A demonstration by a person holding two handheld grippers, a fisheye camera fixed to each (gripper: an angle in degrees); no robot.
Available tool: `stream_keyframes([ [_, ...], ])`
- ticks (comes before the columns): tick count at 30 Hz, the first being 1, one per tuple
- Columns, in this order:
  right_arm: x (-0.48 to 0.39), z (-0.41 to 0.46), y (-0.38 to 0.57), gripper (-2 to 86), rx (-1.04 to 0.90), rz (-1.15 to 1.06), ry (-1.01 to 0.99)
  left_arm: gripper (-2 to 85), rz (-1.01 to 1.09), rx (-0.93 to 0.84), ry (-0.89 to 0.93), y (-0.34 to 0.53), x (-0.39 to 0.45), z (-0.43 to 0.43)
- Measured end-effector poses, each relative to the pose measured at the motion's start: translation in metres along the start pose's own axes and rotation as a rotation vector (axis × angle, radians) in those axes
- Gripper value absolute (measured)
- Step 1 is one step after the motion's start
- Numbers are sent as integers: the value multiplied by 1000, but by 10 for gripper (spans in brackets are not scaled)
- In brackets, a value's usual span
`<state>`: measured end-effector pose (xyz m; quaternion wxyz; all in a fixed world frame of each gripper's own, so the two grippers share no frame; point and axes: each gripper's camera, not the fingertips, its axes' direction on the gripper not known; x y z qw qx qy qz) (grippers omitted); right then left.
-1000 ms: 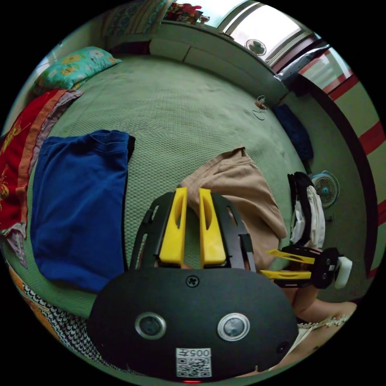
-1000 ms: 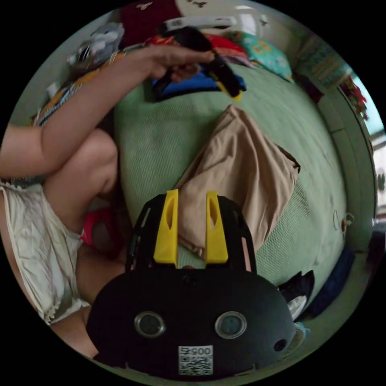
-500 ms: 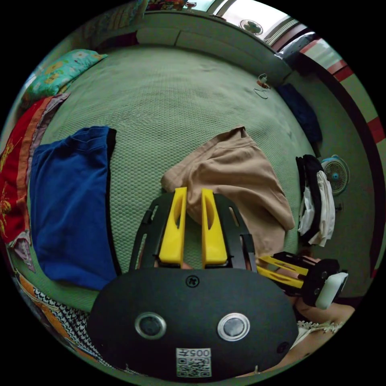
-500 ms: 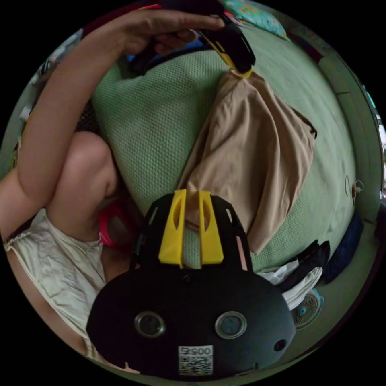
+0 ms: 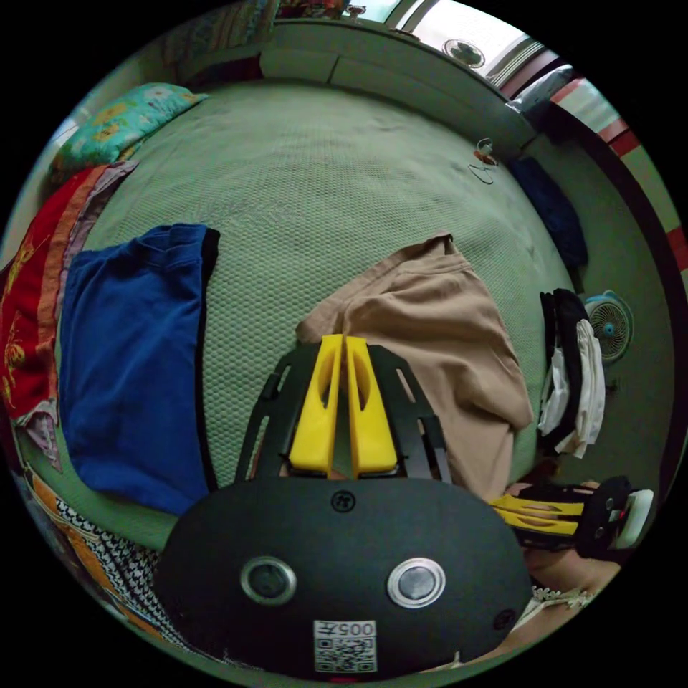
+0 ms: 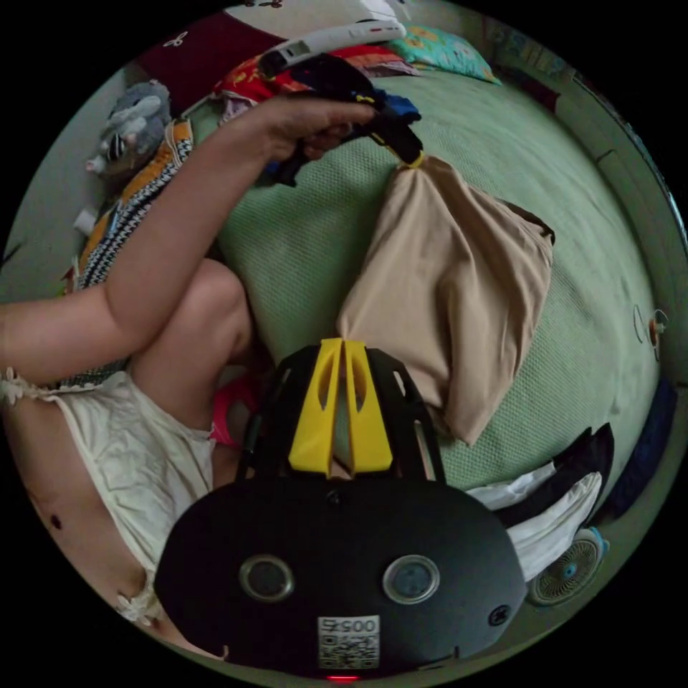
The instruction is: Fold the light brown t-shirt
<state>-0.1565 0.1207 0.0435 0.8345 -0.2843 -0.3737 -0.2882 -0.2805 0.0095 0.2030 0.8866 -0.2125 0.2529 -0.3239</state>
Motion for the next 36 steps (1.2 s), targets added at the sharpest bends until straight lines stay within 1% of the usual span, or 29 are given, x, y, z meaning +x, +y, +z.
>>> stream_keyframes([
  [5, 0, 25, -16, -9, -99, 32, 5, 1, -16, -29, -18, -3, 2, 9],
  [7, 6, 47, -26, -9, -183, 79, 5, 2, -24, -40, -24, -5, 3, 12],
  [9, 12, 58, -31, -9, -222, 112, -4, 2, -29, -49, -23, -6, 4, 16],
  [13, 17, 60, -30, -9, -225, 163, -5, 2, -35, -48, -31, -5, 7, 18],
  [18, 27, 64, -27, -9, -236, 243, -30, 1, -37, -1, -21, 5, 13, 6],
  [20, 32, 63, -23, -9, -229, 268, -55, -1, -43, 40, -29, 11, 15, -3],
  [23, 37, 62, -17, -9, -225, 287, -84, -5, -51, 109, -93, 22, 21, -16],
  [24, 38, 62, -14, -9, -222, 297, -92, -6, -50, 118, -85, 25, 23, -16],
  [27, 42, 63, -7, -8, -217, 351, -117, -6, -37, 77, -5, 27, 28, -1],
  [29, 42, 62, -2, -8, -216, 387, -120, -7, -40, 34, -11, 25, 31, 13],
  [30, 41, 60, 1, -8, -215, 420, -114, -7, -45, -1, -45, 23, 34, 23],
  [32, 37, 57, 13, -8, -168, 499, -98, -6, -41, -36, -81, 20, 36, 36],
  [34, 27, 47, 37, -8, -53, 631, -86, -6, -47, -75, -82, 18, 35, 49],
  [36, 14, 38, 58, -7, 37, 698, -76, -6, -54, -80, -71, 18, 34, 55],
])
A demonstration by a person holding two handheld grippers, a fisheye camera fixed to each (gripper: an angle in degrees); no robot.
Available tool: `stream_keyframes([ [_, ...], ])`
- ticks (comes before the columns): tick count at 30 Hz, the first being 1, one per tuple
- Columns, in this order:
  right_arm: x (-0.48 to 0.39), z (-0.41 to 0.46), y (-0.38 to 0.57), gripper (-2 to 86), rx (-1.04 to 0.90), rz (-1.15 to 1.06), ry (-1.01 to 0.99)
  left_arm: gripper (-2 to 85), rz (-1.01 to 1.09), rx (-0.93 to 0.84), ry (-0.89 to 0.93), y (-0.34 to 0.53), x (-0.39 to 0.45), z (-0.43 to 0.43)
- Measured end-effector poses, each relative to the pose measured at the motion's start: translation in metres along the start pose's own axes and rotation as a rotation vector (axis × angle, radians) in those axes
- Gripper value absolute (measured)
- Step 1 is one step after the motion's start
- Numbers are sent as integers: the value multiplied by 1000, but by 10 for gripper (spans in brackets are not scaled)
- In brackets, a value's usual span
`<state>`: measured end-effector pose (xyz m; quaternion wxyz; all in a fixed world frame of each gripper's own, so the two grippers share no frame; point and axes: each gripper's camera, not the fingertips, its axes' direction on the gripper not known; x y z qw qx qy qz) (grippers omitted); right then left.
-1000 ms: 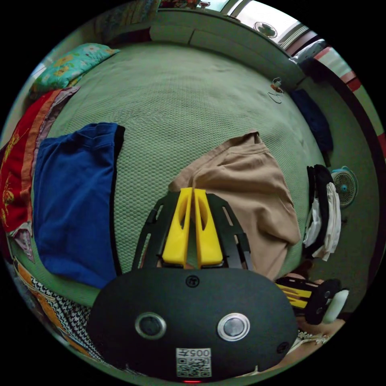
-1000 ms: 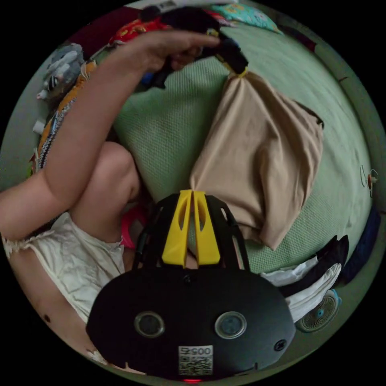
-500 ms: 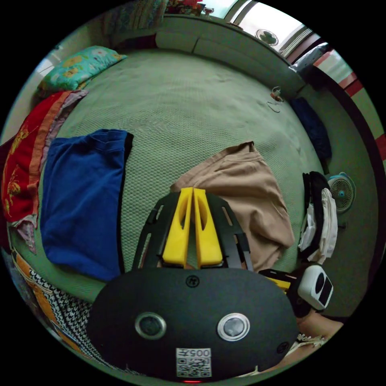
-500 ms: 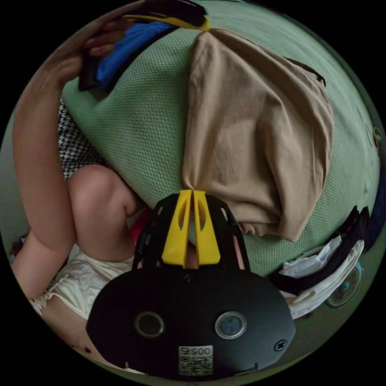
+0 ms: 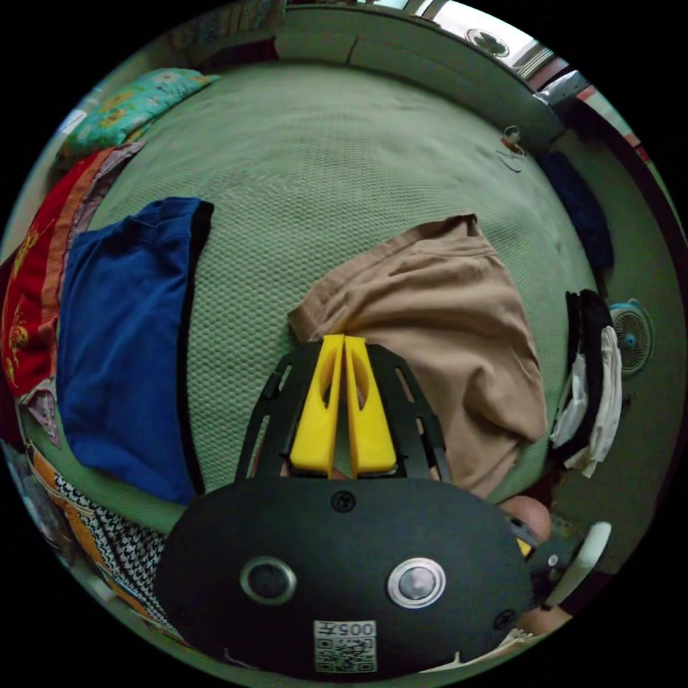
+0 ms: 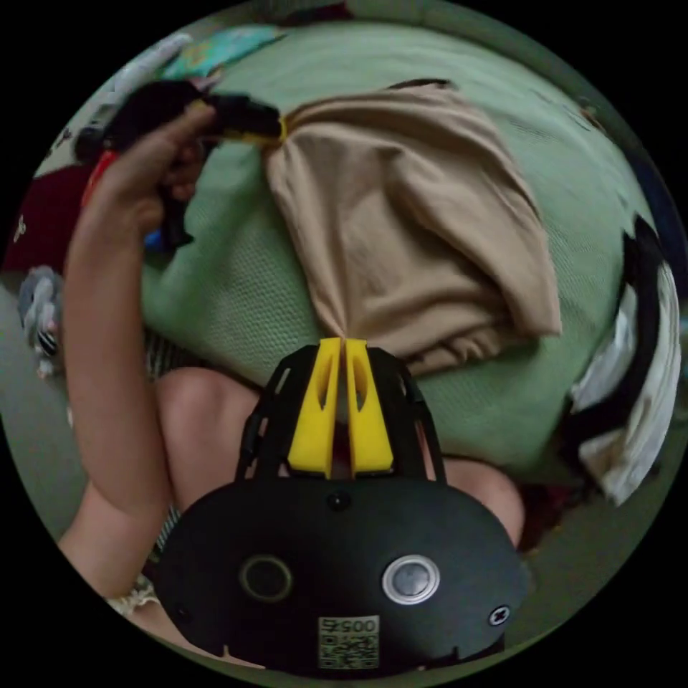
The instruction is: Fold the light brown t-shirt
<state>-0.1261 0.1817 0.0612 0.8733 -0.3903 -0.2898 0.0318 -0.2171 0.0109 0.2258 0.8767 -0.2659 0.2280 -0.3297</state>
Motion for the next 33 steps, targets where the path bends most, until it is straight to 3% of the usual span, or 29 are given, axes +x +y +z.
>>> stream_keyframes([
  [5, -1, -24, 51, 11, 118, 63, -48, -7, 4, 95, 41, 15, 3, -16],
  [8, -13, -34, 62, 50, 256, 43, 47, -7, 19, 126, 94, 28, 6, -19],
  [14, -27, 7, 55, 22, 169, 49, 292, -7, 29, 34, 30, 32, 12, 13],
  [20, -27, -34, 85, -9, 255, 94, 217, -7, 42, 17, 48, 38, 14, 29],
  [26, -31, 3, 94, 7, 146, 69, 287, -6, 8, 30, 99, 54, 11, 35],
  [28, -26, -15, 106, 26, 166, 40, 211, -4, 24, 58, 87, 65, 15, 28],
  [33, 15, -67, 132, 70, 212, 38, 110, 22, 227, 108, 152, 113, 55, 14],
])
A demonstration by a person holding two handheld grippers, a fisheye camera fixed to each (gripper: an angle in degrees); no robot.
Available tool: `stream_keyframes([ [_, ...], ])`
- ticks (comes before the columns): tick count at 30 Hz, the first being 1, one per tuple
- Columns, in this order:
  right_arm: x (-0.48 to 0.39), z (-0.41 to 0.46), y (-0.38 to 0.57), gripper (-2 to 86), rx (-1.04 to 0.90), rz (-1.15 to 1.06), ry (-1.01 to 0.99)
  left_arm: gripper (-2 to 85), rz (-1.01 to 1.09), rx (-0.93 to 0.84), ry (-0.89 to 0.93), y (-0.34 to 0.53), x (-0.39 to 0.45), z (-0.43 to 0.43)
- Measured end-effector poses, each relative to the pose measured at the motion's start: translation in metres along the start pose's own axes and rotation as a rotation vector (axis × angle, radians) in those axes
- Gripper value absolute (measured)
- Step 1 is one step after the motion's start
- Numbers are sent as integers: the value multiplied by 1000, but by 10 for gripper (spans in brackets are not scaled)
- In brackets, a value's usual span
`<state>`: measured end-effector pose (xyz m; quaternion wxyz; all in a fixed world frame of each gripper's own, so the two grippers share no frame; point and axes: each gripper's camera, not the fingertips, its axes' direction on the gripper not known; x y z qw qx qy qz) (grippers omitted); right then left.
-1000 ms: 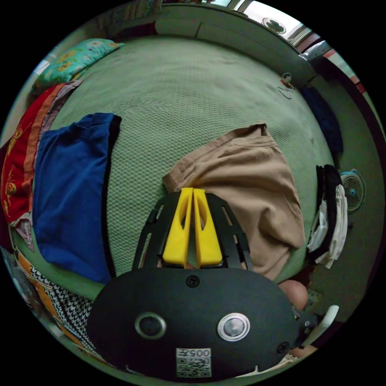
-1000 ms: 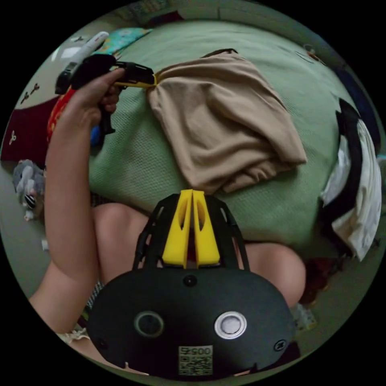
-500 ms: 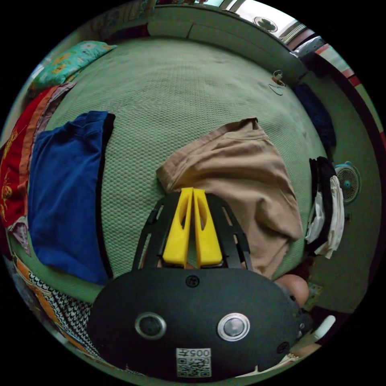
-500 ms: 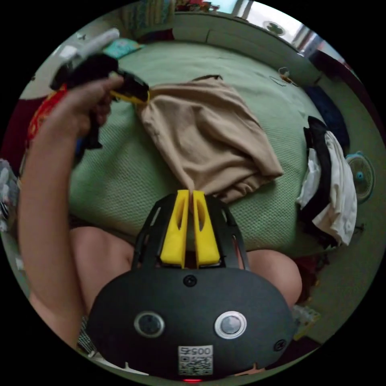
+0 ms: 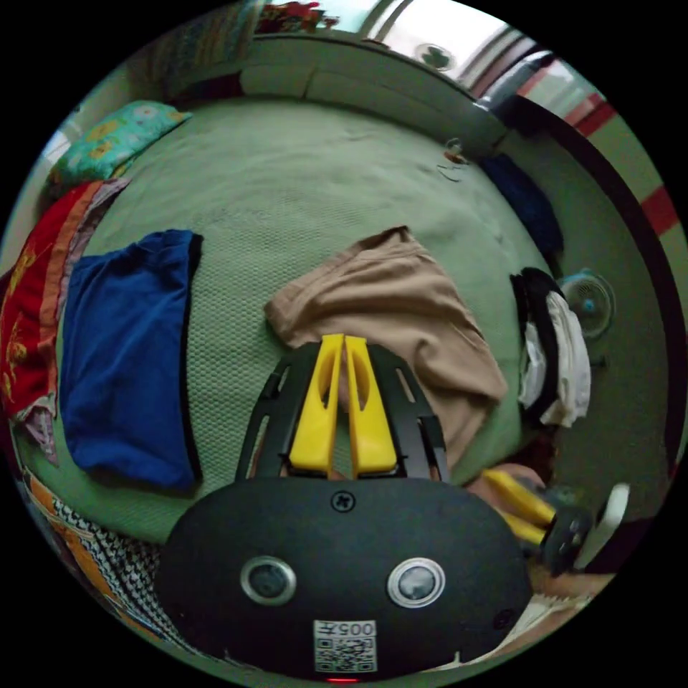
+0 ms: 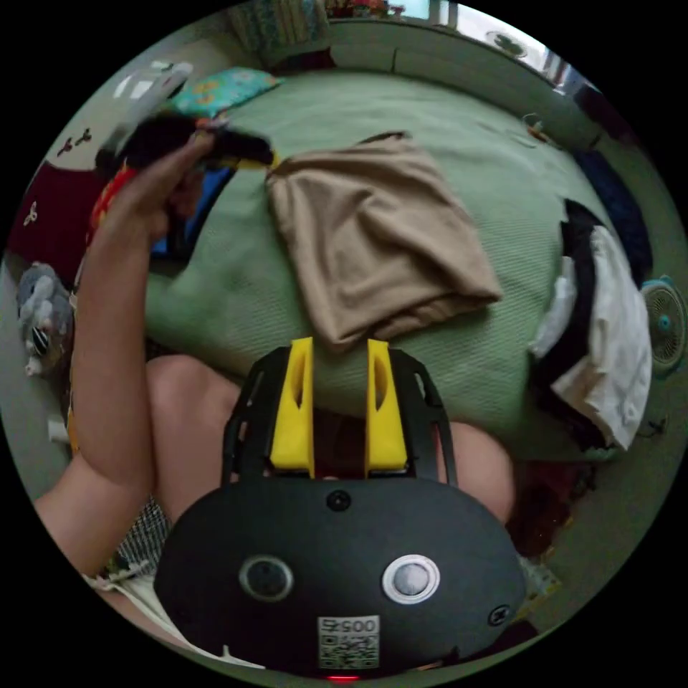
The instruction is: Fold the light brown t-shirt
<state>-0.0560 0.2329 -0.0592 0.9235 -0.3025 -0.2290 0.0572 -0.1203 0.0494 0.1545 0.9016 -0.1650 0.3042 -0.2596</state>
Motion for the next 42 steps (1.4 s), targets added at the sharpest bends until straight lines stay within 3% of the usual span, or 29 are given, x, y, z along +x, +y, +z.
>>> stream_keyframes([
  [3, 52, -18, -2, 78, 65, 54, 73, 59, 224, -73, 141, 22, 49, 16],
  [8, 100, 0, -12, 80, 38, -6, 191, 97, 358, -200, 261, 61, 101, 54],
  [15, 96, 27, -30, 71, -15, -70, 280, 94, 434, -267, 128, 107, 134, 92],
  [20, 95, 39, -45, 45, -39, -45, 331, 32, 429, -274, -16, 119, 143, 114],
  [25, 104, 24, -48, -13, -15, 9, 305, 0, 459, -275, 10, 129, 151, 113],
  [34, 148, 24, -52, -13, -31, 161, 170, -3, 483, -341, 36, 145, 152, 127],
  [42, 143, -9, -44, 5, -23, 163, 217, 63, 513, -270, 98, 151, 165, 121],
])
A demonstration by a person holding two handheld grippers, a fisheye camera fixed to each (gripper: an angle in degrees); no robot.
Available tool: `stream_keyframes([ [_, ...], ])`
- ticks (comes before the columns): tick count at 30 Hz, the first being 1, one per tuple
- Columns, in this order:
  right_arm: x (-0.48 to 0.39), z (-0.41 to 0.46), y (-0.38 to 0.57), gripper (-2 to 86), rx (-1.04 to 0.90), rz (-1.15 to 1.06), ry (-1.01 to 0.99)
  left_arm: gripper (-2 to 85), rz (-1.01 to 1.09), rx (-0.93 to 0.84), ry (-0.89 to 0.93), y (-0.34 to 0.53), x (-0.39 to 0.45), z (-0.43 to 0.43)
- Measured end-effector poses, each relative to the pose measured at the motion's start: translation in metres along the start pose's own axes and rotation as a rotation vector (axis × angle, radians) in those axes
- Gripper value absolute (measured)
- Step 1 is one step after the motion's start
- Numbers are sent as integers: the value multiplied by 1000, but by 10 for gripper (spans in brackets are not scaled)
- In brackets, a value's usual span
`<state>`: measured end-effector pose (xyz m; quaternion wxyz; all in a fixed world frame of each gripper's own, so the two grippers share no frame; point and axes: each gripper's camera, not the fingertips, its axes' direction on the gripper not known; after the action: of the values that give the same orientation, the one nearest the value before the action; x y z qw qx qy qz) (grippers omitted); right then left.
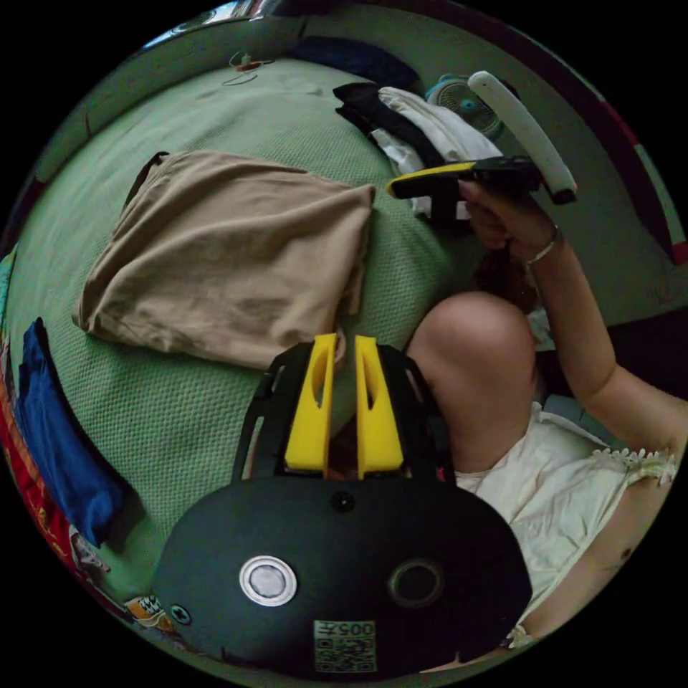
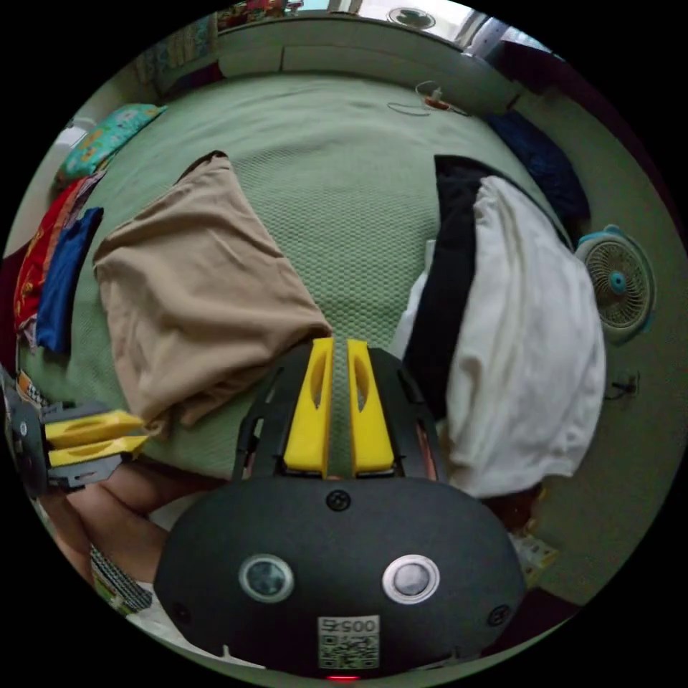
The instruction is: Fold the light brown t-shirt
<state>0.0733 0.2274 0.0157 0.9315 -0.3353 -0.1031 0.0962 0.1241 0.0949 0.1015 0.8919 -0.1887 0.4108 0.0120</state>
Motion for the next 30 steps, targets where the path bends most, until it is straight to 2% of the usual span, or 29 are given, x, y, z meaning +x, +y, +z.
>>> stream_keyframes([
  [6, -45, -29, 17, 52, -1, -248, -178, 66, -26, -52, -80, -10, 1, 18],
  [9, -76, -29, 21, 62, 69, -431, -61, 67, -37, -72, -100, -14, -1, 26],
  [13, -101, -24, 27, 56, 90, -612, -22, 62, -52, -87, -113, -19, -5, 33],
  [17, -108, -10, 21, 42, 68, -643, 18, 32, -65, -90, -85, -23, -13, 34],
  [19, -104, -12, 14, 0, 75, -616, 10, 19, -67, -89, -75, -24, -16, 33],
  [25, -75, -39, 5, -15, 115, -514, -124, 0, -59, -40, -60, -26, -18, 16],
  [30, -60, -40, 1, -15, 110, -461, -149, 0, -48, -27, -71, -30, -20, 4],
])
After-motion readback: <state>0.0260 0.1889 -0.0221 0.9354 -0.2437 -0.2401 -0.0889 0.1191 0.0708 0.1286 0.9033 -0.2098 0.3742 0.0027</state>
